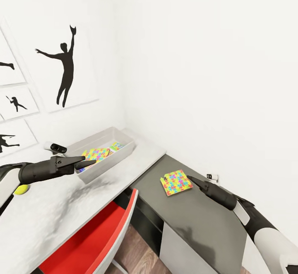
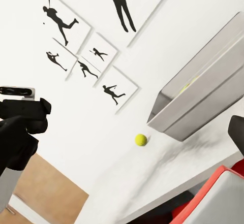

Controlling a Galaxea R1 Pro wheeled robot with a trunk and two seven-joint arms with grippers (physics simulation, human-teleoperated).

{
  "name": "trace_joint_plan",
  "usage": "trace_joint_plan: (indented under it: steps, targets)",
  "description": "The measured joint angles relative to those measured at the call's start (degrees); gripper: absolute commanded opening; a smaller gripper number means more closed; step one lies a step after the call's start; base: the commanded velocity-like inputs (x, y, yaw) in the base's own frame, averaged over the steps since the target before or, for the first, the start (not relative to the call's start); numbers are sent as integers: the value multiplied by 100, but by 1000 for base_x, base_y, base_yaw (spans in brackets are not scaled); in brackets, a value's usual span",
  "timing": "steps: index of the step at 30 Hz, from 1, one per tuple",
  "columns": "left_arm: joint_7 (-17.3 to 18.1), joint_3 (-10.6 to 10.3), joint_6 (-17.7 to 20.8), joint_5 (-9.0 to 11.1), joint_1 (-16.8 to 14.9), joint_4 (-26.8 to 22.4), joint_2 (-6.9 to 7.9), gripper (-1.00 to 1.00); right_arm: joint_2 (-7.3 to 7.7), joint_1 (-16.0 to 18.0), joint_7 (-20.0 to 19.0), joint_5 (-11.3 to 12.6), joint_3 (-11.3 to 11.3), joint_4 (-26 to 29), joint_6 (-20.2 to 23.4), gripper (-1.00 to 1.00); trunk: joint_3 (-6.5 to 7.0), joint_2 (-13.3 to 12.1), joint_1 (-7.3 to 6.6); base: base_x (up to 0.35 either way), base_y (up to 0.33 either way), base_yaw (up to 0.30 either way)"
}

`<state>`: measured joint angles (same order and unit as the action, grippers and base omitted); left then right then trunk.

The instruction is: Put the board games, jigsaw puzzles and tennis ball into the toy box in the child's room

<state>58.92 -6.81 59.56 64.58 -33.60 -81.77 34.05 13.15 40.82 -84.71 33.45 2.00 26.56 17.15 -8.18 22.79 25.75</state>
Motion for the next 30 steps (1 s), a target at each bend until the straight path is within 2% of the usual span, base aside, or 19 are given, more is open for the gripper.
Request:
trace_joint_plan:
  steps: [12, 19, 30]
  targets:
    - [0, 4, -9, 0, 1, 0, 0, 100, 19, 0, 24, 8, 8, -13, 14, 100, 0, 0, 0, 0, 0, 0]
    - [0, 0, -9, 0, -1, 0, 0, 100, 46, 0, 25, 9, 99, -18, 37, 100, 0, 0, 0, 0, 0, -5]
    - [-3, 3, -9, 1, -1, 1, 0, 100, 37, -1, 37, 10, 119, -18, 35, 100, 52, 0, 0, -8, 0, -173]
